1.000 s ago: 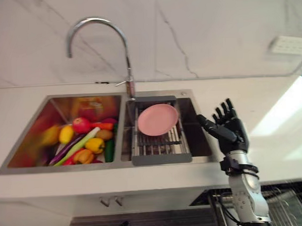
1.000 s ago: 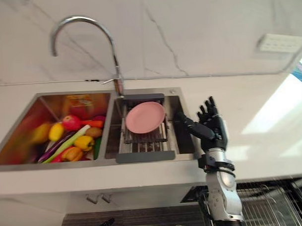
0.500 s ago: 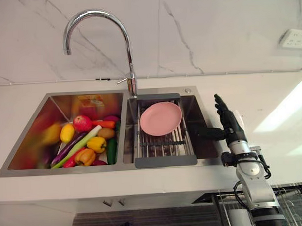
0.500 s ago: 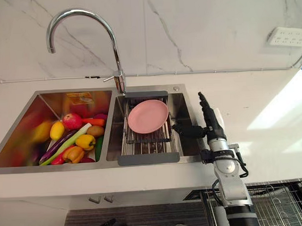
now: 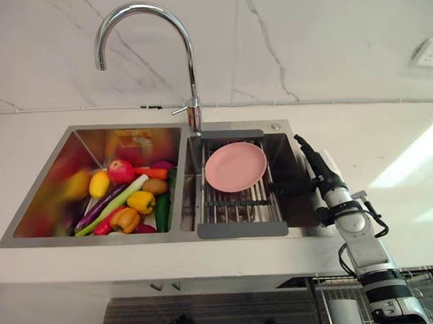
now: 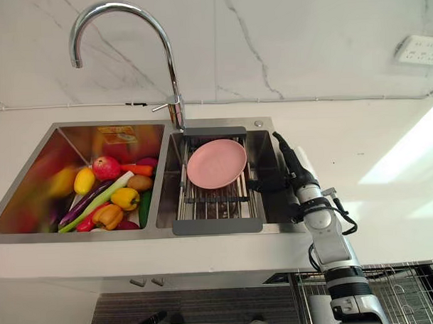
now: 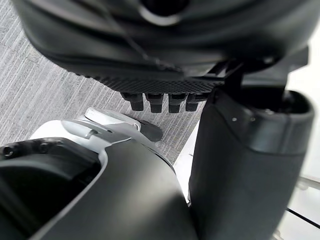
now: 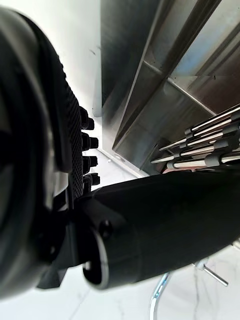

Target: Walk over to the sink, pick up the cup, carry it to the dishwasher, place the cup inside the dishwasher, then close the dishwasher door

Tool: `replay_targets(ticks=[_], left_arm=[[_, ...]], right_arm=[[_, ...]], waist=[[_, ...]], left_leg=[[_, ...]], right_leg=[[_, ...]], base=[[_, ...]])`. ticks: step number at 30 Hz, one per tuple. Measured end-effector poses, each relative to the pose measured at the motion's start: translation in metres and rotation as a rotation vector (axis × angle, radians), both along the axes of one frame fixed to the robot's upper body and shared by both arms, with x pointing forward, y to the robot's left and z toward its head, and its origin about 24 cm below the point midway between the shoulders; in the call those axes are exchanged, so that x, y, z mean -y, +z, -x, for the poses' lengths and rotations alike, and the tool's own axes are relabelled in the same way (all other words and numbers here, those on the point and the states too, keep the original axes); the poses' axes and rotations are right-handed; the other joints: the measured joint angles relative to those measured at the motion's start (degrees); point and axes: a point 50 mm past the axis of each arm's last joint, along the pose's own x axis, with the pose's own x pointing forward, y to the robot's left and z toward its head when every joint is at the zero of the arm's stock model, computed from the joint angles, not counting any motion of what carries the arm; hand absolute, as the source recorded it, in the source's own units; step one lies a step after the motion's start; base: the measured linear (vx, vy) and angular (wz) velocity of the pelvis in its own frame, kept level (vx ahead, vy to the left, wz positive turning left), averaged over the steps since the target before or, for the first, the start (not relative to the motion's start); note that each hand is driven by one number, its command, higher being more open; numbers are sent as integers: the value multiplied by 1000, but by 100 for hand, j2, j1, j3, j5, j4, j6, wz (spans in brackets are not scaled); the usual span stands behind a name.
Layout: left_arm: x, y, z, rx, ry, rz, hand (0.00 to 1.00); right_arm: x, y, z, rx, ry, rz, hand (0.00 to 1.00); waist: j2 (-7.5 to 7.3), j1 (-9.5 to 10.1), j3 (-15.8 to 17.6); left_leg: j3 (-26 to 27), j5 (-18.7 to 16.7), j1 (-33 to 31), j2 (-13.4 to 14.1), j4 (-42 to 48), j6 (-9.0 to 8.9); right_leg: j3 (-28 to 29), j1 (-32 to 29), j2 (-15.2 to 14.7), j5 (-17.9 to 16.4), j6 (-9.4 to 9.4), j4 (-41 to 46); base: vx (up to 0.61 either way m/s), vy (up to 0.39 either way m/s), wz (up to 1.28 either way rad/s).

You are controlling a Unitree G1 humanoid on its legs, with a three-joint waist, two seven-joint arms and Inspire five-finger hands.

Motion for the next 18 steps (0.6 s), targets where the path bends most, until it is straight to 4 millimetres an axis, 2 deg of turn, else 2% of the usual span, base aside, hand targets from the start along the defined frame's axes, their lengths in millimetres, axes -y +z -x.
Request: replay_targets(ticks=[9,15,18], left_arm=[[-2,2,-3,26,-22,-9,100],[-5,4,-5,35,-28,-18,100],[-5,4,-5,36,-29,-16,100]], right_arm=[[-6,2,-8,9,15,56,100],[-23,6,-15,45,74,282,100],[-24,8,-19,60,64,360,100]], waist=[[-72,35,43],[-154,49,90],[-157,66,92]], left_leg=[[-81,18,-10,-42,-1,10],[-125,42,-31,-57,-2,10],[-138,55,-40,-66,-2,14]], right_leg=[[-114,88,-6,39,14,-82],[-162,119,-11,89,23,-149],[-175,128,-27,113,31,-170]], base=[[-15,-4,4],[-34,-5,4],[-38,0,2]])
